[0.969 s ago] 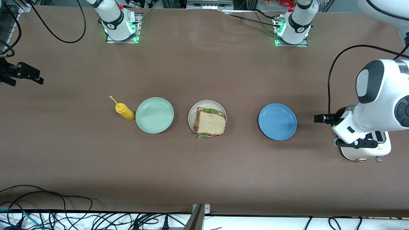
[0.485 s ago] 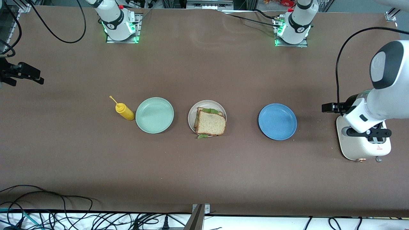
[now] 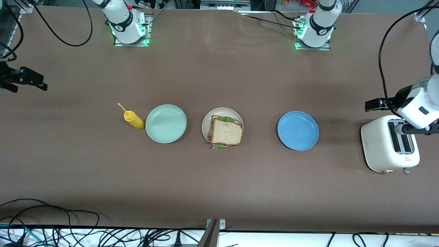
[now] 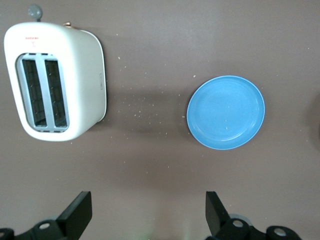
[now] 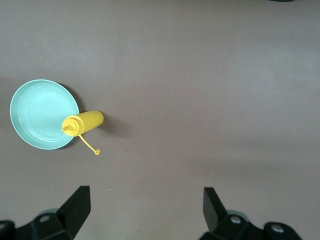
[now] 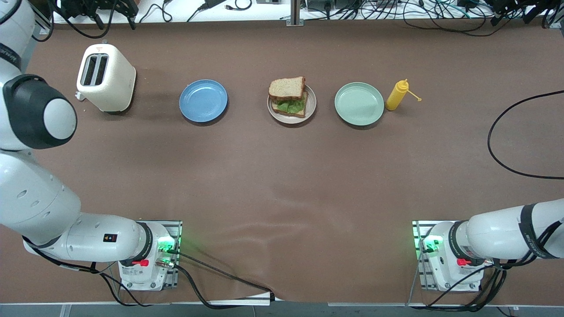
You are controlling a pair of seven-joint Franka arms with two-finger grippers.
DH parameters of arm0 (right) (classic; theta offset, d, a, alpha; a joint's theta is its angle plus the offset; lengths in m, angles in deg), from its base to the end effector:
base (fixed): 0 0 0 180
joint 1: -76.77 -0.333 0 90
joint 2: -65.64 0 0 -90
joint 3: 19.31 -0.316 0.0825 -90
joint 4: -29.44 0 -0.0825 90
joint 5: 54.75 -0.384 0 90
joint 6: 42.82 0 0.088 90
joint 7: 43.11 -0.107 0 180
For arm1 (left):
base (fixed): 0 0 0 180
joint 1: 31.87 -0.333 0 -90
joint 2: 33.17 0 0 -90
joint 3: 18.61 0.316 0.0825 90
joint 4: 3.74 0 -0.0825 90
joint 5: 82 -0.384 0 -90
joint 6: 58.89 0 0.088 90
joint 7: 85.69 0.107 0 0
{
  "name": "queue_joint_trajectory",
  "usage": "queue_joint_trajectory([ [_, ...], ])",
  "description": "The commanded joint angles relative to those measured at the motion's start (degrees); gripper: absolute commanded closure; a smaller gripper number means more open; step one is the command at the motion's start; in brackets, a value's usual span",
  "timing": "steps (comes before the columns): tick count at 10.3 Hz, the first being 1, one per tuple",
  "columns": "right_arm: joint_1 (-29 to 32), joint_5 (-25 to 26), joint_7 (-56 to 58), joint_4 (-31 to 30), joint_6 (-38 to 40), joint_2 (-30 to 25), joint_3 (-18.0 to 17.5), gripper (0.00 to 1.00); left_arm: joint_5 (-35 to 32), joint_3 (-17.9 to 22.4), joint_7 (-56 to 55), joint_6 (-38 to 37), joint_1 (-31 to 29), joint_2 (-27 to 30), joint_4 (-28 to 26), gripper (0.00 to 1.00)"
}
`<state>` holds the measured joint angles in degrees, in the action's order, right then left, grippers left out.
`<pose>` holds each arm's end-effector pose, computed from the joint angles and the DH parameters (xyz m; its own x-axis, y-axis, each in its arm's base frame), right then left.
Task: Make sandwich on beige plate with both arms
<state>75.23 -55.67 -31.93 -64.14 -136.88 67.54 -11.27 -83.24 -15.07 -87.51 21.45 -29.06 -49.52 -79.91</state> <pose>0.5650 -0.0615 0.5826 0.9965 0.0804 -0.0218 0.0801 -0.9967 -0.0159 0.6187 0.0051 0.5557 0.9767 0.0490 -0.2090 0.0403 -0.9981 -0.0457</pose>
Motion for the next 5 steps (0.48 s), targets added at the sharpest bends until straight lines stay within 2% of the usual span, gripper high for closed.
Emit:
queue_joint_trajectory([
  [1, 0.2, -1.0, -0.6, 1.2, 0.7, 0.4, -0.3, 0.0, -2.0, -1.3, 0.0, 0.3, -0.9, 8.1, -7.0, 0.0],
  [5, 0.4, -0.9, -0.5, 1.2, 0.8, 0.4, -0.1, 0.0, -1.2, -1.6, 0.3, -4.0, -0.9, 11.9, -9.4, 0.0],
])
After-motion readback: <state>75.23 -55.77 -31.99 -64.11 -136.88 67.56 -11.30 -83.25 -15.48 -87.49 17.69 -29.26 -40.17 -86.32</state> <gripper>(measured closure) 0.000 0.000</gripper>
